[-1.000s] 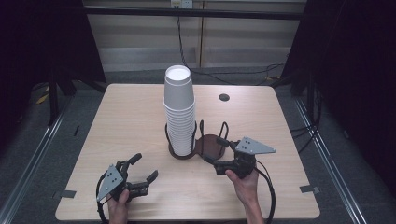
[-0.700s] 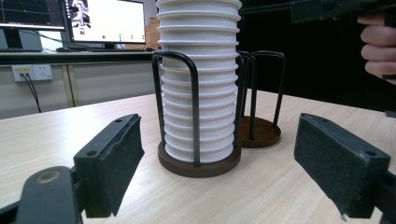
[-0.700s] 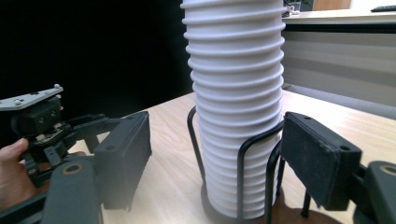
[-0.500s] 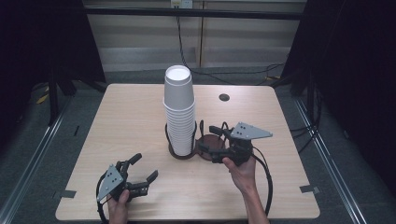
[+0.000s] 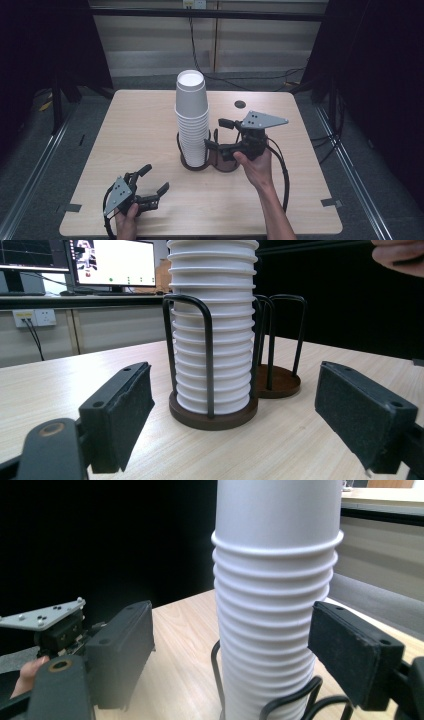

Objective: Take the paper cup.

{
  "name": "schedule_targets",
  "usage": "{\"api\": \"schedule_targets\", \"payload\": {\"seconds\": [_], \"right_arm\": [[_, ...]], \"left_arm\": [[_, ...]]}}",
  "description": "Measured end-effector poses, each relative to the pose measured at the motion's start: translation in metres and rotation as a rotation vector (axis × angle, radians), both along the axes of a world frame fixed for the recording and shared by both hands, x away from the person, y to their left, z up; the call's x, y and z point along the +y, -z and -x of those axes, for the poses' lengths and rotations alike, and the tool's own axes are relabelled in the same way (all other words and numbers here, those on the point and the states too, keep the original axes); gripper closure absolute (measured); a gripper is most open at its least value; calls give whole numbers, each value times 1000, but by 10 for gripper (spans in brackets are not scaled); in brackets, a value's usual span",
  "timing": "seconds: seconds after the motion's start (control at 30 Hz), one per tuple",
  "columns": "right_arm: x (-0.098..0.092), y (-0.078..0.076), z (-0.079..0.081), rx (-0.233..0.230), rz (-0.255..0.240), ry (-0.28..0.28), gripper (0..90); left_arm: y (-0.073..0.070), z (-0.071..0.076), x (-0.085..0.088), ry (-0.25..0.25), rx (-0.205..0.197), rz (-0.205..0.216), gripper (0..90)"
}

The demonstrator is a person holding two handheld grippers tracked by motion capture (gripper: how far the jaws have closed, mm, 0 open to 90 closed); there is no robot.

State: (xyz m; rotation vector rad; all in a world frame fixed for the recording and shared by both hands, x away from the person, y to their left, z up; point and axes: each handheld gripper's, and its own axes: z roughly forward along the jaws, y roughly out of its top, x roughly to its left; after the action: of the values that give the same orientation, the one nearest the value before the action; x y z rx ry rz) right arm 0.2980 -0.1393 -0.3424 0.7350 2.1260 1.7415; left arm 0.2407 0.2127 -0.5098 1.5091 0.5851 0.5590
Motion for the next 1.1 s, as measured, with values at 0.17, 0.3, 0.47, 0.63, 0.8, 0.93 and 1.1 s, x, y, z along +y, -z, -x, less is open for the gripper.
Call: {"api": "schedule_targets", "payload": {"seconds": [0.17,0.3,0.47,0.63,0.8,0.93,1.1], "right_arm": [[3,-8,-6,22,12,-18,175],[5,-13,-7,15,19,-13,170],[5,-22,-12,13,25,-12,169],[6,-35,-16,11,39,-17,147],[7,-42,-20,9,59,-9,131],[10,-50,-26,0,74,-4,129],[14,-50,-31,2,82,-2,132]], "left_arm": [[0,0,0,8,3,4,154],[0,0,0,8,3,4,154],[0,0,-1,5,3,6,154],[0,0,0,5,3,6,154],[0,0,0,10,2,5,154],[0,0,0,9,3,4,154],[0,0,0,9,5,7,154]]}}
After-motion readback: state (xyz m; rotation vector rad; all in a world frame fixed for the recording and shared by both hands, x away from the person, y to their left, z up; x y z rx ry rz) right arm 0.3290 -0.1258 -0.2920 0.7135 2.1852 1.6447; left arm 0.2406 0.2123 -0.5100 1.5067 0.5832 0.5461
